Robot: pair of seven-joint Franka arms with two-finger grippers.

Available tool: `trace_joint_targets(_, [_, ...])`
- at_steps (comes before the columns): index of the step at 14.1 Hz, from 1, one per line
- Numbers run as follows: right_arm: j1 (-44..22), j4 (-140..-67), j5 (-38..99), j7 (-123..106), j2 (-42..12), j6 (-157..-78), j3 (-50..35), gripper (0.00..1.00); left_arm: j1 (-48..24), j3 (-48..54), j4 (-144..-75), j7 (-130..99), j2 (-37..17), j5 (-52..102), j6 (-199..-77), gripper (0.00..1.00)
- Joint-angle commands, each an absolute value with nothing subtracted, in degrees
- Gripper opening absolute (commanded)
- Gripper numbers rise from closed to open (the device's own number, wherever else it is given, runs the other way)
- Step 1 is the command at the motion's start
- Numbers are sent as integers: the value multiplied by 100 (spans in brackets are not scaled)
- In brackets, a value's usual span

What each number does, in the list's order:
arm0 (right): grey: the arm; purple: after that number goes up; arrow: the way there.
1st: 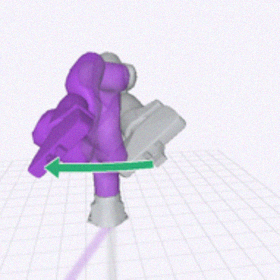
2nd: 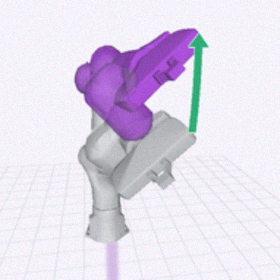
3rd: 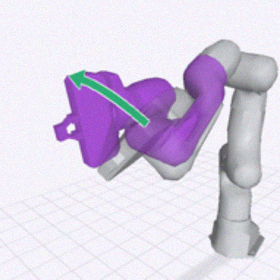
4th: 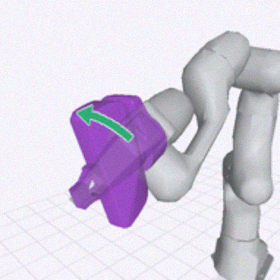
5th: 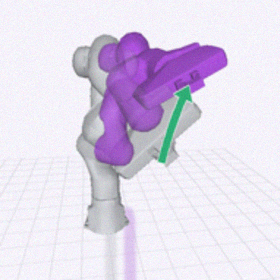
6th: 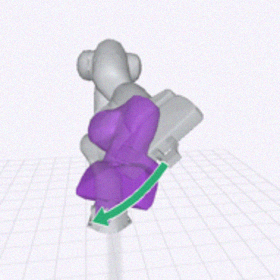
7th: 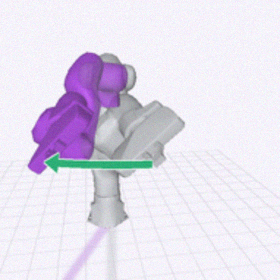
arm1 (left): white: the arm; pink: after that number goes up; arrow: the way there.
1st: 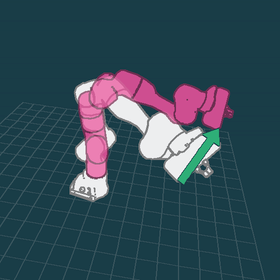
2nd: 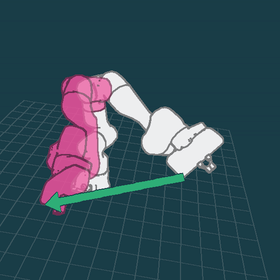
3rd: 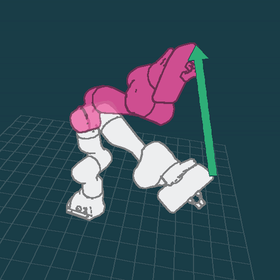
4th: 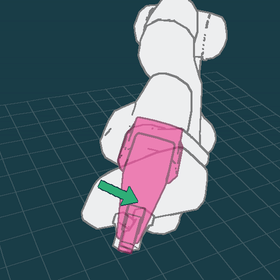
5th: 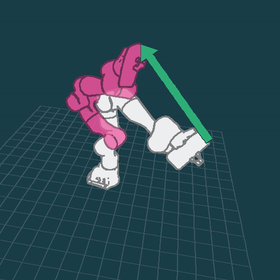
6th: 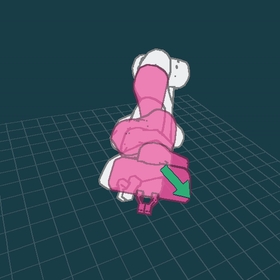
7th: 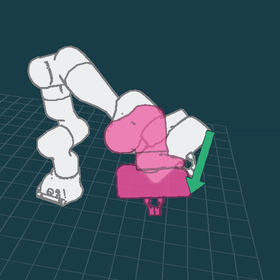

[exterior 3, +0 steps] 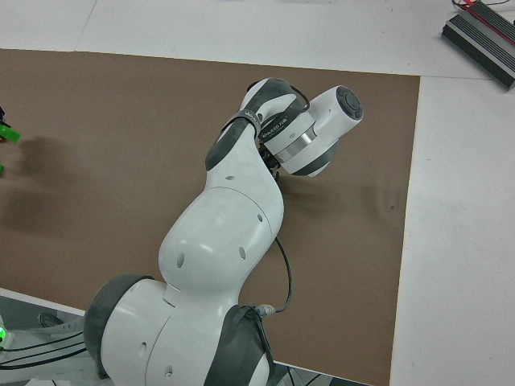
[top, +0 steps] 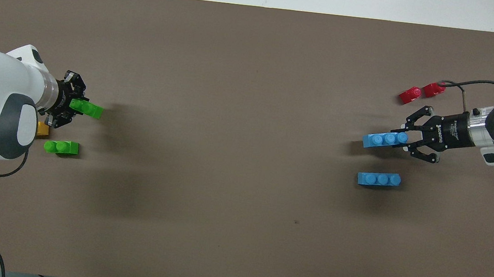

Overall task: Remove green block with left arm and hold with right
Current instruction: 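Lower the blue brick and open the right gripper while the left gripper lowers green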

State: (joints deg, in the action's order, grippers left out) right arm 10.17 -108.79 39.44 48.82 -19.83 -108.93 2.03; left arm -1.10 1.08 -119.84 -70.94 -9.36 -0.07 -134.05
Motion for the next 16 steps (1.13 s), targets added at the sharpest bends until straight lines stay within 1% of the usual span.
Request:
trace_joint_targets(1, [1011, -10986, 3806, 4834, -1934, -11109, 105, 0, -53, 149, -12032, -6926, -1090, 88, -13754, 0])
trace_joint_targets(3, [958, -11021, 3806, 4851, -2021, -11267, 105, 0, -70, 149, -12024, -6908, -1300, 88, -13921, 0])
trace_joint_targets(7, [949, -11302, 3841, 4834, -2039, -11583, 88, 0, -53, 149, -12006, -6821, -1432, 88, -14080, 0])
trace_joint_targets(13, [958, -11347, 3867, 4825, -2022, -11575, 79, 0, -44, 149, -12050, -6180, -1512, 88, -14115, 0])
trace_joint_targets(15, [958, -11277, 3858, 4825, -2013, -11427, 79, 0, -35, 149, -12050, -5986, -1512, 88, -14098, 0])
trace_joint_targets(16, [949, -11242, 3824, 4825, -1978, -11365, 70, 31, -35, 149, -12050, -5942, -1512, 88, -14089, 0])
